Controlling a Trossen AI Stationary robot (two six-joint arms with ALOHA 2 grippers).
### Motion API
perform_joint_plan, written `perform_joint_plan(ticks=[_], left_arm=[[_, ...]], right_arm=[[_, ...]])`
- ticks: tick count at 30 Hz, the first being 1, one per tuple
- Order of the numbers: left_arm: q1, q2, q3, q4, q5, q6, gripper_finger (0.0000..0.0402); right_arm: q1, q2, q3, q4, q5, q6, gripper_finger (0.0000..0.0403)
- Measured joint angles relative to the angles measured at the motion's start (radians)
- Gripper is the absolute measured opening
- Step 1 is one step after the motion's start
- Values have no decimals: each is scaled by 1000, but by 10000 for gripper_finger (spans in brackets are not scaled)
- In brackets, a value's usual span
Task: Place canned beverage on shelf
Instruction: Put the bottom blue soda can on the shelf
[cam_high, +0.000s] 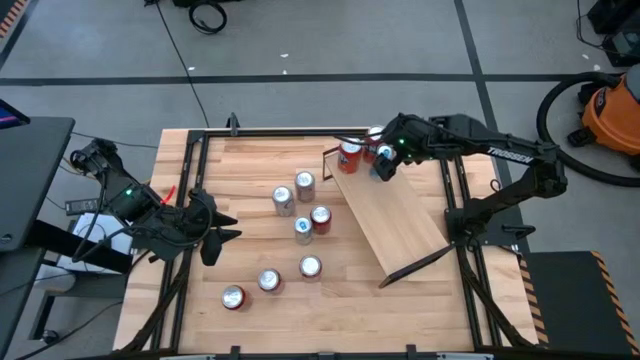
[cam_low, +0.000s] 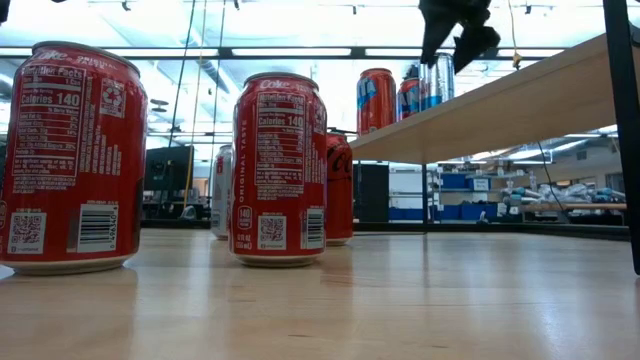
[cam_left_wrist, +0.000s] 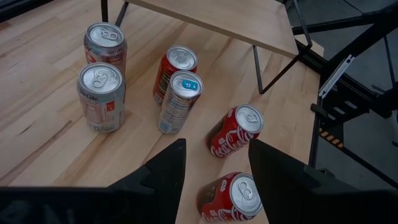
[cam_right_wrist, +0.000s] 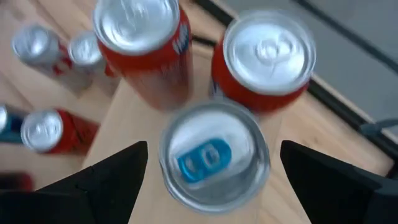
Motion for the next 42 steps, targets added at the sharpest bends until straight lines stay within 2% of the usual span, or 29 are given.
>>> perform_joint_plan(ticks=[6, 14, 35, 42], left_arm=[[0, 0, 0, 0, 0, 0, 185], [0, 0, 0, 0, 1, 0, 185], [0, 0, 0, 4, 2, 1, 185], [0, 0, 0, 5, 2, 0, 185]], right_arm=[[13, 9, -4, 35, 48, 2, 378], [13, 57, -6, 34, 45, -6, 373], [-40, 60, -6, -36, 3, -132, 278], [-42, 58, -5, -42, 3, -265, 276]])
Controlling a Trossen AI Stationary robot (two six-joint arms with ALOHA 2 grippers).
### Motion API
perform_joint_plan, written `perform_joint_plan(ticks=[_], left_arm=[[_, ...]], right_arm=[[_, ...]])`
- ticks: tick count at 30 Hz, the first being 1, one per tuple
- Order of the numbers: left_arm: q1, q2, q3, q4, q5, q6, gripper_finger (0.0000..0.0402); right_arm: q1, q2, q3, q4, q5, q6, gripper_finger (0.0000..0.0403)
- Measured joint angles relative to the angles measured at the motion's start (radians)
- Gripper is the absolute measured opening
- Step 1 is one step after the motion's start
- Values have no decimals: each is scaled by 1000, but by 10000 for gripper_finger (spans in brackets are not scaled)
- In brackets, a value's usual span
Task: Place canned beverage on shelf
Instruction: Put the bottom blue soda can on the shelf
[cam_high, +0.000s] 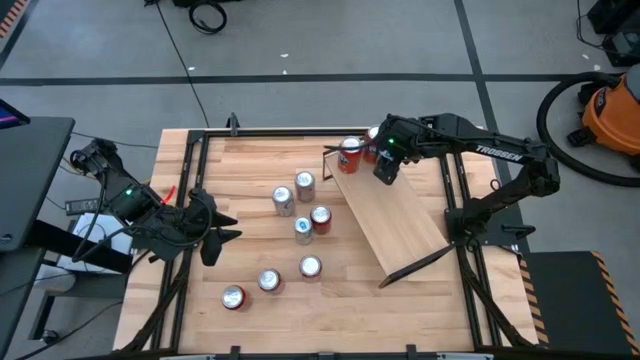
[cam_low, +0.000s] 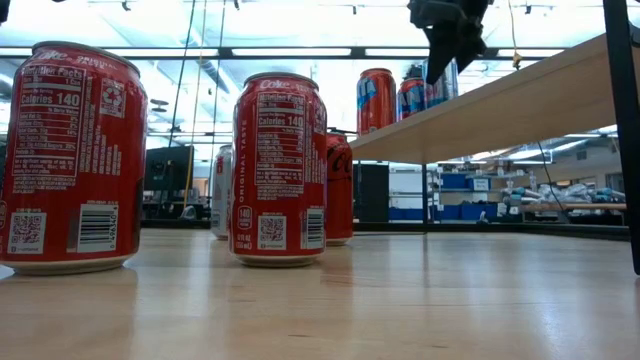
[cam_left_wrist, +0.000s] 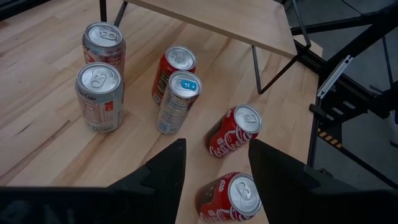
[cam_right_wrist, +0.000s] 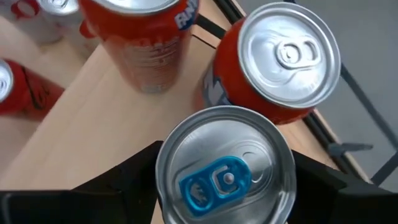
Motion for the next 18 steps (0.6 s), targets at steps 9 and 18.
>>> perform_joint_plan(ticks=[9, 18], left_arm=[[0, 0, 0, 2, 0, -1, 185], [0, 0, 0, 3, 34, -10, 185]], right_arm=[[-22, -7, 2, -7, -116, -149, 275], [-50, -59, -3, -23, -161, -160, 275]])
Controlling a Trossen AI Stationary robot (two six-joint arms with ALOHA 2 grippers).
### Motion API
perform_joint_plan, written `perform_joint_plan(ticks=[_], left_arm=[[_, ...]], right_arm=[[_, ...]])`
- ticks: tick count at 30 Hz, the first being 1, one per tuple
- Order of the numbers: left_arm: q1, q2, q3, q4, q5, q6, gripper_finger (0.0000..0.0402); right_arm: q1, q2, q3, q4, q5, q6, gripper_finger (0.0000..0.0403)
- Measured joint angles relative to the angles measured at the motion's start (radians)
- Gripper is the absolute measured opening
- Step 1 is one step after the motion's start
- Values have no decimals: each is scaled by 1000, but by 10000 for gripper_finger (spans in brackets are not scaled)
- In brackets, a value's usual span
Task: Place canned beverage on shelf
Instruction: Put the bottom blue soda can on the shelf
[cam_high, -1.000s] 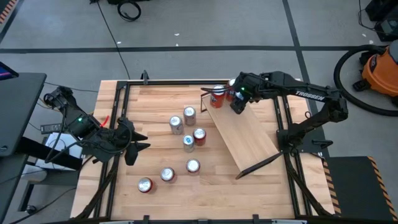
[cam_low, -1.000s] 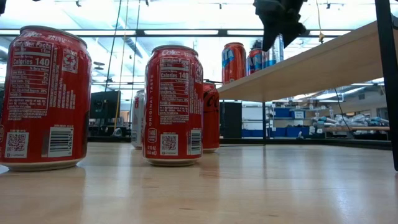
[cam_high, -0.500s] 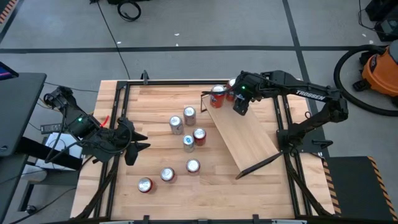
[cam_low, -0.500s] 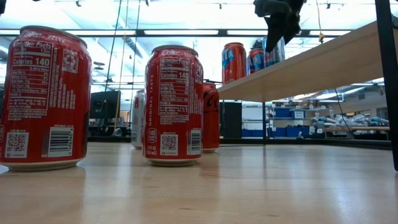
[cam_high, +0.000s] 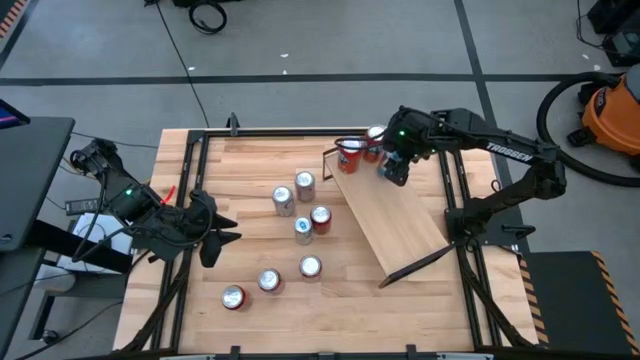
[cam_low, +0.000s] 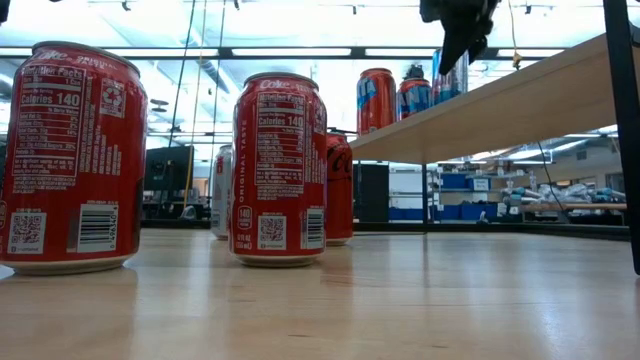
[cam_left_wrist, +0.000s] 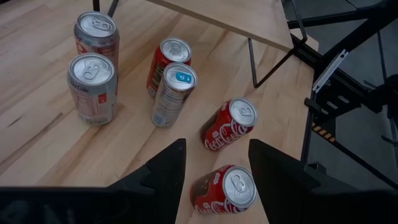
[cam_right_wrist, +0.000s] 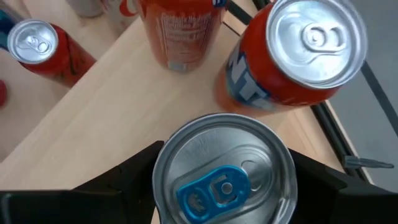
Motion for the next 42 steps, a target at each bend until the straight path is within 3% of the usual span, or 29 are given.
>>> perform_joint_plan(ticks=[17, 42], left_arm=[[0, 0, 0, 0, 0, -1, 185], [0, 0, 0, 0, 0, 4, 185]], right_arm=[[-22, 3, 1, -53, -57, -21, 276], [-5, 1, 2, -146, -66, -40, 314]])
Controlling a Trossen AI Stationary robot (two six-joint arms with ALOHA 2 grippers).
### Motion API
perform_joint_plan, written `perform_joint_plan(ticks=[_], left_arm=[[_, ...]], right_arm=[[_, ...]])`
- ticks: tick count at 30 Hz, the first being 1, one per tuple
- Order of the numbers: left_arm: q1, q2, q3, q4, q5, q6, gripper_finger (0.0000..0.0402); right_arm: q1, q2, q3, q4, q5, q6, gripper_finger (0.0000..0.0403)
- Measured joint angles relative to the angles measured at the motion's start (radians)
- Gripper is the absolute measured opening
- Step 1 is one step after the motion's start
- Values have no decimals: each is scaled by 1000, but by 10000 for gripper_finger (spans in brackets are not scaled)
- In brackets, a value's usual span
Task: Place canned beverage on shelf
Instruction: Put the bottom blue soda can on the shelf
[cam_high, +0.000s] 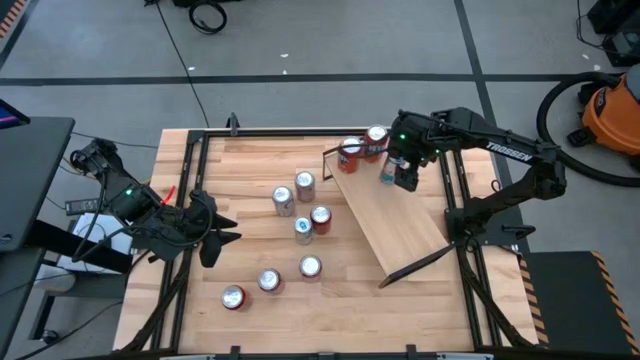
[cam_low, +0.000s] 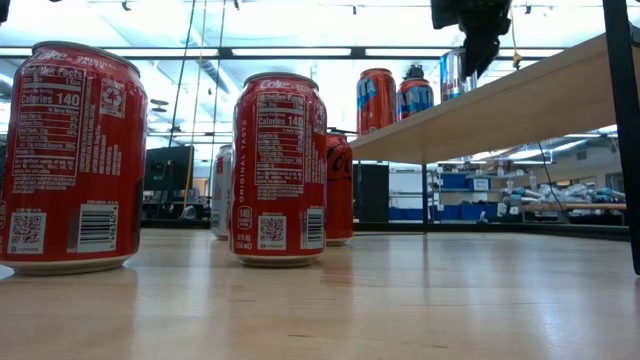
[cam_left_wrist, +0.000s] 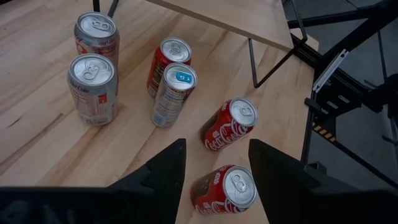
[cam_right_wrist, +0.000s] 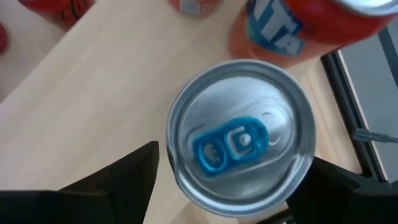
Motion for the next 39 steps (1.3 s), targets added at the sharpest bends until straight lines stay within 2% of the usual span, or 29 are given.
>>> perform_joint_plan(ticks=[9, 17, 35, 39], left_arm=[[0, 0, 0, 0, 0, -9, 185], [0, 0, 0, 0, 0, -10, 185], [0, 0, 0, -1, 0, -11, 185], [0, 0, 0, 0, 0, -13, 185]], right_arm=[[0, -1, 0, -57, 4, 2, 314], [0, -1, 0, -33, 99, 12, 313], [-1, -1, 0, -4, 129, 48, 313], [0, -1, 0, -15, 108, 67, 313]])
